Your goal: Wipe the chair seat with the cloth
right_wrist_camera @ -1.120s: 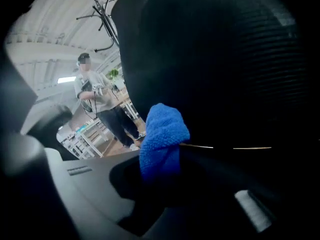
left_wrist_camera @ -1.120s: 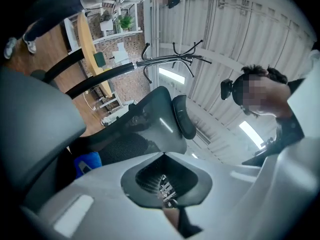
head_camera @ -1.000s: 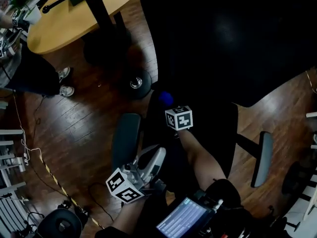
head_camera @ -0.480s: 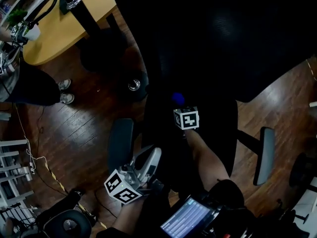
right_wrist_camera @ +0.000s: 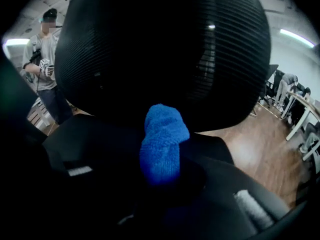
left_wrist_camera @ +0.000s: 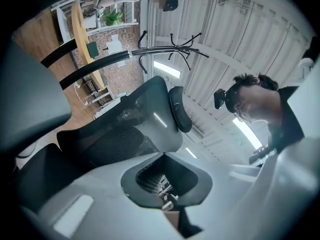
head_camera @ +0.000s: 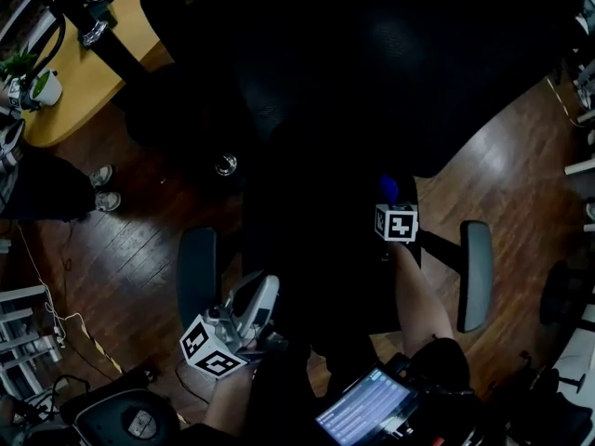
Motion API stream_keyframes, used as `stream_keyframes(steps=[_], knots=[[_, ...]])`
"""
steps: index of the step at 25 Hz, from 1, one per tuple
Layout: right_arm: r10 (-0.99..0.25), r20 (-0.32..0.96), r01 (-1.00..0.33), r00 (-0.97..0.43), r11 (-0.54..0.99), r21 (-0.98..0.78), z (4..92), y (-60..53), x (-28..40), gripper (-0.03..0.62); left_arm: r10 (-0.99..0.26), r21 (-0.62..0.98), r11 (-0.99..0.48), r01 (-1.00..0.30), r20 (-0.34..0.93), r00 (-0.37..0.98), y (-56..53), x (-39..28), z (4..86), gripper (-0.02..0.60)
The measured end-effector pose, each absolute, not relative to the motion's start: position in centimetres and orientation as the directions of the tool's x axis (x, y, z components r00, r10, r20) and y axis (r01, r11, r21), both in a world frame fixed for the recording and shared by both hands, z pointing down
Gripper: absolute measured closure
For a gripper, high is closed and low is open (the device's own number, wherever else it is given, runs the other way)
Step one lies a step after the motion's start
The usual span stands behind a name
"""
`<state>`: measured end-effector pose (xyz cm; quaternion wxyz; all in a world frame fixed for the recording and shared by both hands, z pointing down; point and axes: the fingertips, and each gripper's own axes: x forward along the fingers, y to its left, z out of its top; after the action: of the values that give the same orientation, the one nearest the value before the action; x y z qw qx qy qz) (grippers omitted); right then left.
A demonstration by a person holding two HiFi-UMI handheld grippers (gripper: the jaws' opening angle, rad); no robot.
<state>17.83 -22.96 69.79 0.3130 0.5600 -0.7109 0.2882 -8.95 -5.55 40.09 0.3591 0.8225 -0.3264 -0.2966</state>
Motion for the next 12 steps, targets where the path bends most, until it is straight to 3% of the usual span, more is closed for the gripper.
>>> stream_keyframes(steps=[6, 12], knots=[[-0.618, 0.781, -0.987, -0.091, 0.159, 0.012, 68.9, -21.4, 23.1, 0.549, -0.742, 0.790, -0.529, -0.310, -0.253, 0.620, -5.9, -8.2, 40.0, 0.589], [-0.636, 0.766, -0.986, -0.089, 0.164, 0.021, 68.3, -21.5, 23.7, 0.549, -0.728, 0.782, -0.546, -0.302, -0.264, 0.633, -5.9, -8.0, 39.5, 0.589]])
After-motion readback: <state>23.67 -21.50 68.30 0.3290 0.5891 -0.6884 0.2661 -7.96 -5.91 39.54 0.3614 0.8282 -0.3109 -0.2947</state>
